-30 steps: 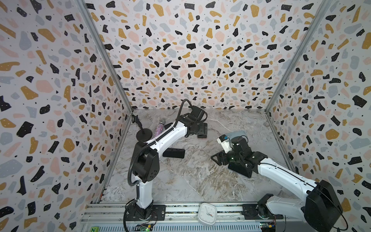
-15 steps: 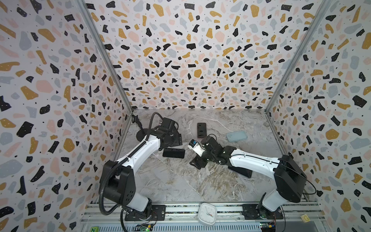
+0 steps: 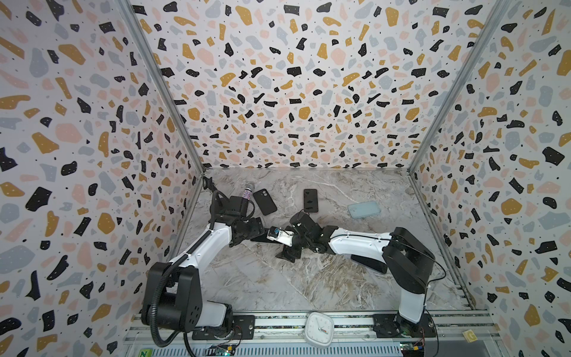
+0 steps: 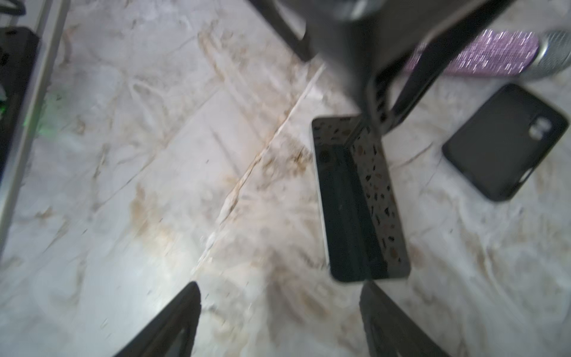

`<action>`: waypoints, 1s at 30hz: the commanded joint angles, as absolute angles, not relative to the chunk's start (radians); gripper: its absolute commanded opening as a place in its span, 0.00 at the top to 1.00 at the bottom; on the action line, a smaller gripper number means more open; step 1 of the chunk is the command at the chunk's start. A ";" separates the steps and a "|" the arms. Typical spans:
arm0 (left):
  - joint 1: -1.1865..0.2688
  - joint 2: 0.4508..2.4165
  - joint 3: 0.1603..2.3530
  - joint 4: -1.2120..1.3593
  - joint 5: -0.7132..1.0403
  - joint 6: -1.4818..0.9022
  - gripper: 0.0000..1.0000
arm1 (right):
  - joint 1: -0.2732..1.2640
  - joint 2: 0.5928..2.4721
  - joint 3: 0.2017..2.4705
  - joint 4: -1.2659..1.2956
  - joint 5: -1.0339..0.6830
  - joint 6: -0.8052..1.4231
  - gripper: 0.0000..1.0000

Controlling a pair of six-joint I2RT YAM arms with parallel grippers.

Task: Put the phone into the phone case

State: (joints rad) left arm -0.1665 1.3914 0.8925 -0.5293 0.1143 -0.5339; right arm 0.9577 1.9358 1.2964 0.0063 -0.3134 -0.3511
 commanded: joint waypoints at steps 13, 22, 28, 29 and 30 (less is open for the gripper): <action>-0.134 1.369 0.820 -0.470 0.092 -0.587 0.10 | 0.886 2.205 1.623 -0.158 -0.379 -0.529 0.08; -0.115 1.396 0.801 -0.445 0.121 -0.595 0.10 | 0.910 2.320 1.749 -0.253 -0.284 -0.501 0.09; -0.114 1.420 0.798 -0.439 0.117 -0.589 0.10 | 0.959 2.311 1.687 -0.302 -0.265 -0.385 0.15; -0.113 1.423 0.798 -0.438 0.115 -0.588 0.10 | 0.966 2.308 1.671 -0.314 -0.262 -0.374 0.16; -0.112 1.425 0.798 -0.438 0.113 -0.587 0.10 | 0.968 2.313 1.668 -0.333 -0.258 -0.359 0.17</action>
